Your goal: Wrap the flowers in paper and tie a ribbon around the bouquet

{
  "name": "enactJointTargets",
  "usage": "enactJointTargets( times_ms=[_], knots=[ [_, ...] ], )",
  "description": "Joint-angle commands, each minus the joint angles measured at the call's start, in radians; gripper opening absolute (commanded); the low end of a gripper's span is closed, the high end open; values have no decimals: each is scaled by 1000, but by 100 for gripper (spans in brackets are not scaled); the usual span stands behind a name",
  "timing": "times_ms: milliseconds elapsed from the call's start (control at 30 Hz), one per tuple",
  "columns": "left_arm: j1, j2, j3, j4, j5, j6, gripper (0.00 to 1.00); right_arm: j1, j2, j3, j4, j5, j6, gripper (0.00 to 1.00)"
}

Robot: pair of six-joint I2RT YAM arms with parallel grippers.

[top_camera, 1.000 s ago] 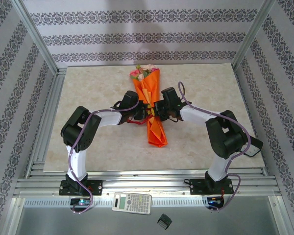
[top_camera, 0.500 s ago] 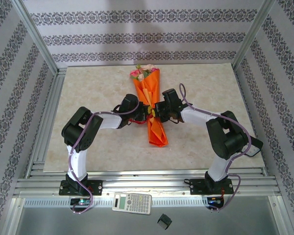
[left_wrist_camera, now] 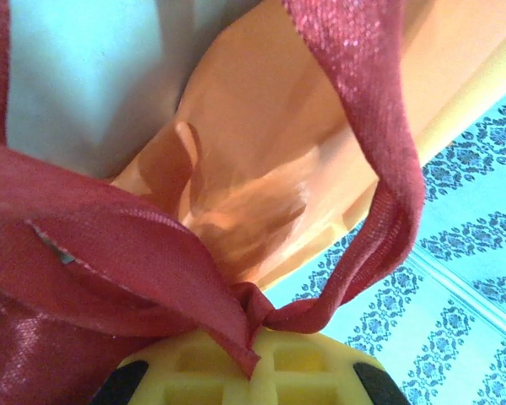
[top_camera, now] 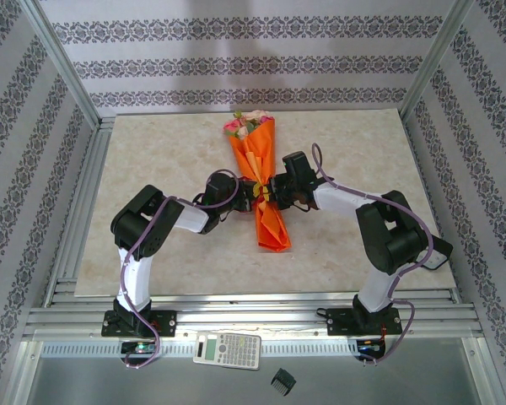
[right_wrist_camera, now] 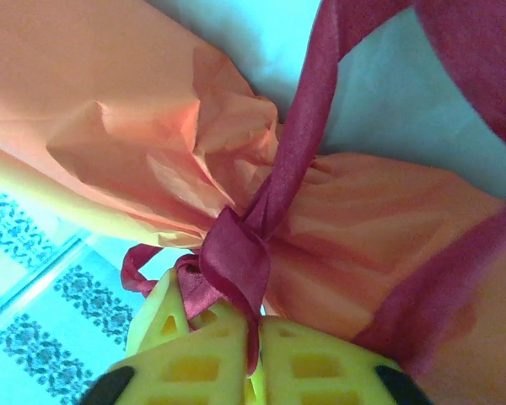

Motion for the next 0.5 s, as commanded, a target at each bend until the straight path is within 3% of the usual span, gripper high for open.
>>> enactJointTargets(
  times_ms=[0,167,367,467],
  knots=[
    [-12,15,-19,98,-14,26,0,-15,-33,46,-66,12,-26,20],
    [-12,22,-26,105,-17,24,0,-17,-86,102,-136,49,-61,32],
    [-14,22,-22,95,-18,21,0,-19,-89,143,-139,79,-41,32],
    [-14,21,-21,95,-19,24,0,-23,-39,176,-145,75,-30,28]
  ],
)
